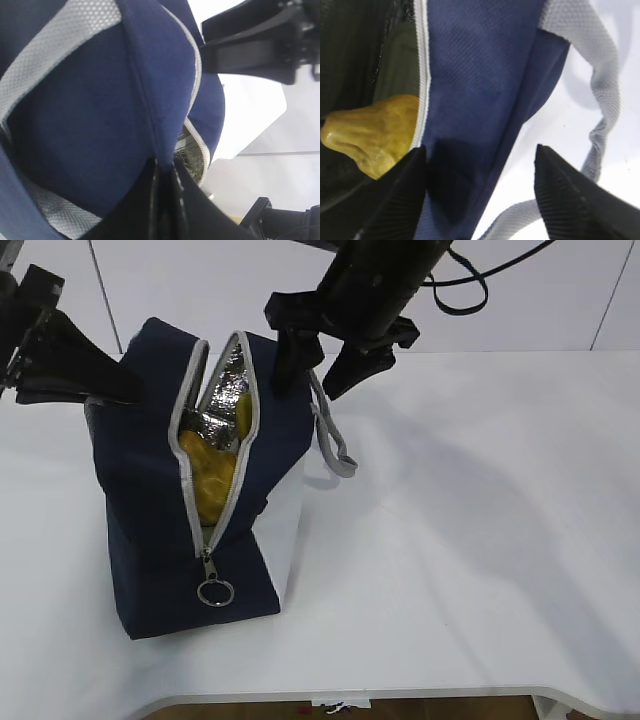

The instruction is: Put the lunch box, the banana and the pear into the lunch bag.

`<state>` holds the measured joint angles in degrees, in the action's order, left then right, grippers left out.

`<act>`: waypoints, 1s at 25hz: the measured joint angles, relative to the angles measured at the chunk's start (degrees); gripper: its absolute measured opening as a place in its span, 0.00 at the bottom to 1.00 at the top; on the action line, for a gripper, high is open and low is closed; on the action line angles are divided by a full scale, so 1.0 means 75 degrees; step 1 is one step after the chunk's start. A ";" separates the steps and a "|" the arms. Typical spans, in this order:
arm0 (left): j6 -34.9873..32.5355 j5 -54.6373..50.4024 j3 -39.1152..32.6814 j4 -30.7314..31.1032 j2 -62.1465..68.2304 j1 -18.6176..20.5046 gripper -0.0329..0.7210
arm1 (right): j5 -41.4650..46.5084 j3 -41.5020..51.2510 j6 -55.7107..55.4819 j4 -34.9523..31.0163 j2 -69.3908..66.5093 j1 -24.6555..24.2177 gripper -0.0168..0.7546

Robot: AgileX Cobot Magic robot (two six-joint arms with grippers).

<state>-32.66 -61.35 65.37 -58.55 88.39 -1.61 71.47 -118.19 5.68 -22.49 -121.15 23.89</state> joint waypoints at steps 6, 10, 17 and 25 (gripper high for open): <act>0.0000 0.0000 0.0000 0.0000 0.0000 0.0000 0.04 | 0.0000 0.0016 -0.0005 -0.0154 -0.0295 0.0000 0.66; 0.0000 0.0000 0.0000 0.0000 0.0000 0.0000 0.04 | 0.0000 0.0016 -0.0005 -0.0184 -0.0314 0.0000 0.40; -0.0072 0.0100 0.0000 -0.0251 0.0000 -0.0192 0.04 | 0.0000 0.0016 -0.0005 0.0002 -0.0281 0.0000 0.02; -0.0340 0.0764 0.0000 -0.0966 0.0069 -0.0954 0.04 | 0.0043 0.0483 -0.0288 0.1233 0.0792 0.0000 0.02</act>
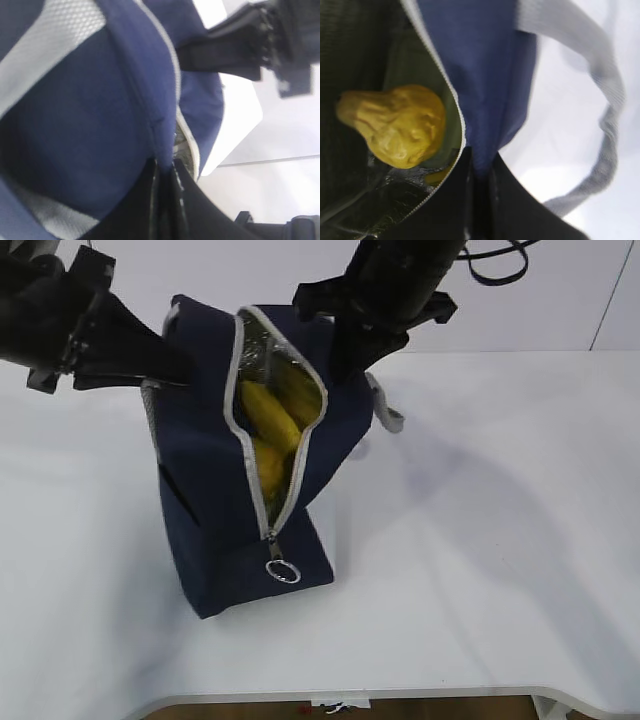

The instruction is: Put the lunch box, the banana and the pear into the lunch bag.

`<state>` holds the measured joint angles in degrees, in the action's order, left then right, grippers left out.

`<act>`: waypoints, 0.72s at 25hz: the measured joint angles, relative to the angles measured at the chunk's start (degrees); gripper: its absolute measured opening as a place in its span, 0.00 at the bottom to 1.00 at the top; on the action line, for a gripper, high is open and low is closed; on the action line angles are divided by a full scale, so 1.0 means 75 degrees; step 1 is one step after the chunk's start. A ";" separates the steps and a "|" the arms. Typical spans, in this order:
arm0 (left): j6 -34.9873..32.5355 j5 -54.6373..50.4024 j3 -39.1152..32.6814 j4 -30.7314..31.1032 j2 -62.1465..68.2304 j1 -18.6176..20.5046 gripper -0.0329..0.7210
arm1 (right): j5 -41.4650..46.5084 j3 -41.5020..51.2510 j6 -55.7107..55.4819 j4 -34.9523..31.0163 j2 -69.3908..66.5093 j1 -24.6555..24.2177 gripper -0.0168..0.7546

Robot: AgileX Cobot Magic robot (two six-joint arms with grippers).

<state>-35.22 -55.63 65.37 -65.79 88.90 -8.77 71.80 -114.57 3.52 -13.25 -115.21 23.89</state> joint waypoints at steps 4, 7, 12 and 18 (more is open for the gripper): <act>-0.0391 0.0435 0.0000 -0.0627 0.0318 -0.0541 0.04 | 0.0018 0.0489 -0.0048 0.0570 0.0470 0.0000 0.02; -0.0923 0.0640 0.0000 -0.1384 0.0700 -0.0991 0.04 | 0.0035 0.0773 -0.0063 0.0872 0.0631 0.0000 0.02; -0.1226 0.0961 0.0363 -0.1780 0.1336 -0.1454 0.04 | 0.0035 0.0891 -0.0080 0.0925 0.0658 0.0000 0.02; -0.1274 0.1109 0.0419 -0.1809 0.1390 -0.1452 0.05 | 0.0035 0.0891 -0.0132 0.0864 0.0658 0.0000 0.05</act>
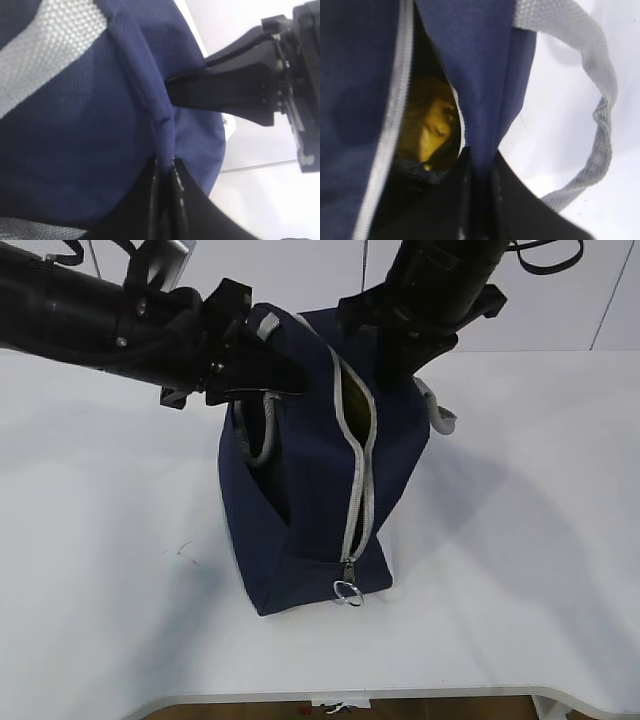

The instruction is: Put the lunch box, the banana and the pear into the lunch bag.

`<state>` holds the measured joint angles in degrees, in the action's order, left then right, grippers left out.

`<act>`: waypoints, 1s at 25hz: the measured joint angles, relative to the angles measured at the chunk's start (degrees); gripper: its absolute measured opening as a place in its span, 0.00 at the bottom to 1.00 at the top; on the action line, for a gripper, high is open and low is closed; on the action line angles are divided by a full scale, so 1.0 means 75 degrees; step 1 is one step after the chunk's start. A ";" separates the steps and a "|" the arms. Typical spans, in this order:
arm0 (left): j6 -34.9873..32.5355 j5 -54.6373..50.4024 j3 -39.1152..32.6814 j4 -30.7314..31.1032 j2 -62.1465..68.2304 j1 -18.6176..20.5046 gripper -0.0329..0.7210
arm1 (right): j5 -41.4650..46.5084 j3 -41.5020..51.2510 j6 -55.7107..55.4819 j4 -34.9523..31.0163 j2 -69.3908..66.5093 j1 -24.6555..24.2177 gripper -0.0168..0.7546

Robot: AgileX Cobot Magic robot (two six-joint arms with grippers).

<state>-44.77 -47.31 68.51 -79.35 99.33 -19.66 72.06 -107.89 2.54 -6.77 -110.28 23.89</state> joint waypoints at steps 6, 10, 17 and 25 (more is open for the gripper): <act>-0.0003 -0.0094 0.0000 0.0014 0.0012 0.0000 0.15 | -0.0044 0.0000 -0.0106 -0.0256 0.0016 0.0000 0.30; -0.0003 -0.0404 0.0080 0.0340 -0.0007 0.0000 0.32 | -0.0044 0.0000 -0.0136 -0.0283 0.0067 0.0000 0.47; 0.0374 -0.0857 0.0137 0.1442 -0.0586 0.0308 0.43 | -0.0044 0.0000 -0.0154 -0.0295 0.0419 0.0000 0.51; 0.0779 -0.2084 0.0153 0.1902 -0.1186 0.0981 0.43 | -0.0044 0.0000 -0.0157 -0.0356 0.0815 0.0000 0.51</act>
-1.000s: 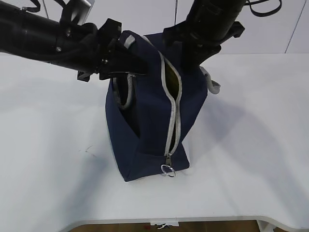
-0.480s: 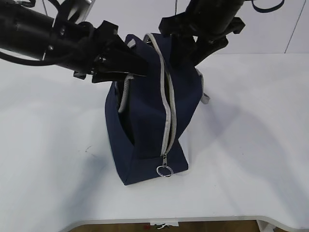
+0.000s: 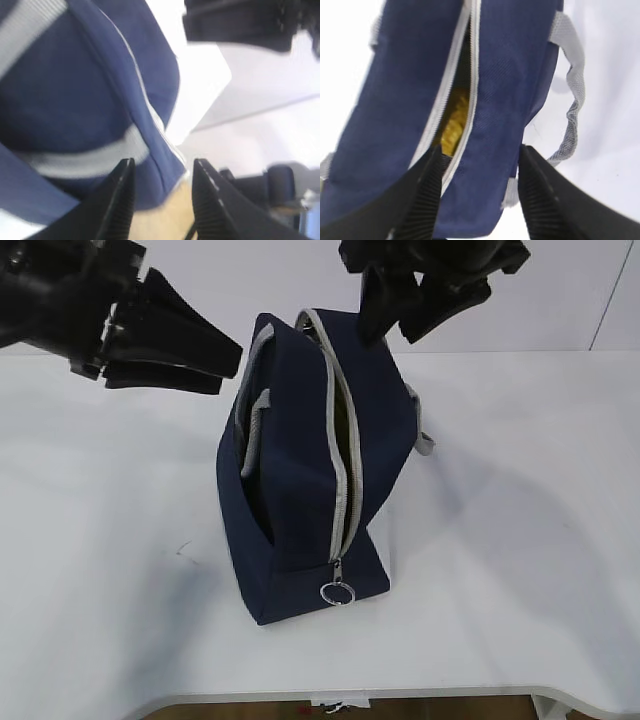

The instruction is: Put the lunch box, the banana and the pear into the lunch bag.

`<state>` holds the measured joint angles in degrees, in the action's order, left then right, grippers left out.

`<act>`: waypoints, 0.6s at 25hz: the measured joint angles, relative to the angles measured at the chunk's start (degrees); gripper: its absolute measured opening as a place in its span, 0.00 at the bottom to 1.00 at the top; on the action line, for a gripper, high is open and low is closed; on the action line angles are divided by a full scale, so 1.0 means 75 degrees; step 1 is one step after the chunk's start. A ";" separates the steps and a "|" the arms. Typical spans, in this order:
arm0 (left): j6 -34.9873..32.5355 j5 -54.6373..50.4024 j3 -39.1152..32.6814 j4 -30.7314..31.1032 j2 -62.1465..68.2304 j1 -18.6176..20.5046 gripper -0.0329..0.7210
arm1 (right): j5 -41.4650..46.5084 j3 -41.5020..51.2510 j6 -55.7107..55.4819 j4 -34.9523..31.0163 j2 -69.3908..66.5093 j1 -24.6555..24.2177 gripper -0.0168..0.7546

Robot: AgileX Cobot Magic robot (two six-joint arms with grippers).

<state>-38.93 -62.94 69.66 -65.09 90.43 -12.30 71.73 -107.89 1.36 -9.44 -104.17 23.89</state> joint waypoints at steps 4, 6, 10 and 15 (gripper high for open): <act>0.0416 -0.0650 0.0000 0.0638 -0.0246 0.0090 0.43 | 0.0000 0.0000 -0.0013 -0.0138 0.0405 0.0000 0.51; 0.0721 -0.0743 0.0000 0.1055 -0.0350 0.0090 0.43 | 0.0000 0.0013 -0.0013 -0.0316 0.0641 0.0000 0.51; 0.1437 -0.0789 0.0000 0.1974 -0.0554 0.0090 0.43 | 0.0014 0.0174 -0.0013 -0.0771 0.1130 0.0000 0.51; 0.2646 -0.0895 0.0000 0.3855 -0.0864 0.0090 0.43 | 0.0014 0.0853 -0.0013 -0.1276 0.1926 0.0000 0.51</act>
<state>-19.08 -69.65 69.66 -36.18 83.95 -11.62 71.83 -101.49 1.26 -19.01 -89.72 23.89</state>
